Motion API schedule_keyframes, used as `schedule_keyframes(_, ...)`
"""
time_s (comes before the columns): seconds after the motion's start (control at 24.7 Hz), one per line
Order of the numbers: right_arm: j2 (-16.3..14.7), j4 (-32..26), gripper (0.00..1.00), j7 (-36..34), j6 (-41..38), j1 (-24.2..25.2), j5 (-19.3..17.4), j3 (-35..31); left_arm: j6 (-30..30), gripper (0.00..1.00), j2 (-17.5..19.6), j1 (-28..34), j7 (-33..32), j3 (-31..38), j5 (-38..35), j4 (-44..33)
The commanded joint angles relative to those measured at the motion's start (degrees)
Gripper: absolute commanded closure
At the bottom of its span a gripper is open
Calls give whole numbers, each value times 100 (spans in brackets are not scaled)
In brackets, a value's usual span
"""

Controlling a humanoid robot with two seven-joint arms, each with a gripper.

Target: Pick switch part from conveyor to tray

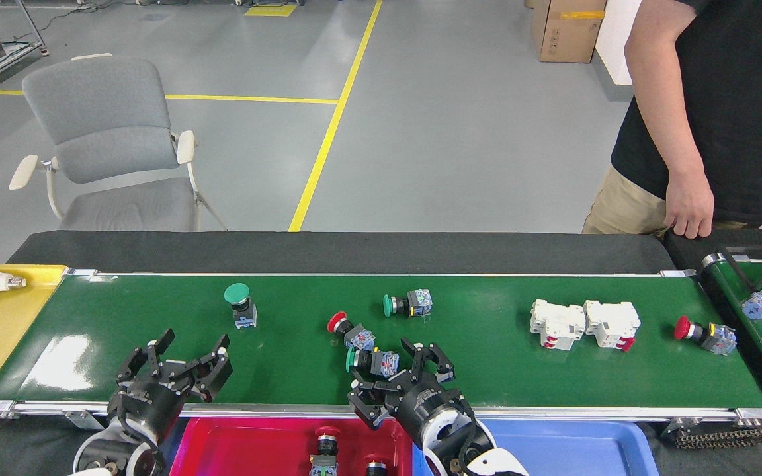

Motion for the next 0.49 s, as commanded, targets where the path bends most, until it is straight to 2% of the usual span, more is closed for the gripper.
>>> schedule_keyframes(0.0, 54, 45, 32, -53, 103, -153, -12, 92, 55, 0, 52, -339, 18, -156, -7, 245)
schedule_keyframes(0.04, 54, 45, 42, -53, 94, -179, -12, 118, 55, 0, 52, -436, 18, -192, -7, 369)
schedule_keyframes(0.12, 54, 54, 75, -53, 86, -223, -12, 259, 55, 0, 43, -585, 27, -209, -7, 615)
schedule_keyframes(0.2, 45, 54, 95, -53, 68, -241, -12, 338, 73, 0, 43, -699, 27, -253, -7, 843)
schedule_keyframes(0.28, 54, 45, 98, -70, 50, -241, -29, 346, 143, 0, 43, -796, 27, -288, -25, 1028)
schedule_keyframes(0.44, 54, -25, 98, -123, 33, -267, -29, 452, 776, 1, 43, -1042, 80, -297, -25, 1467)
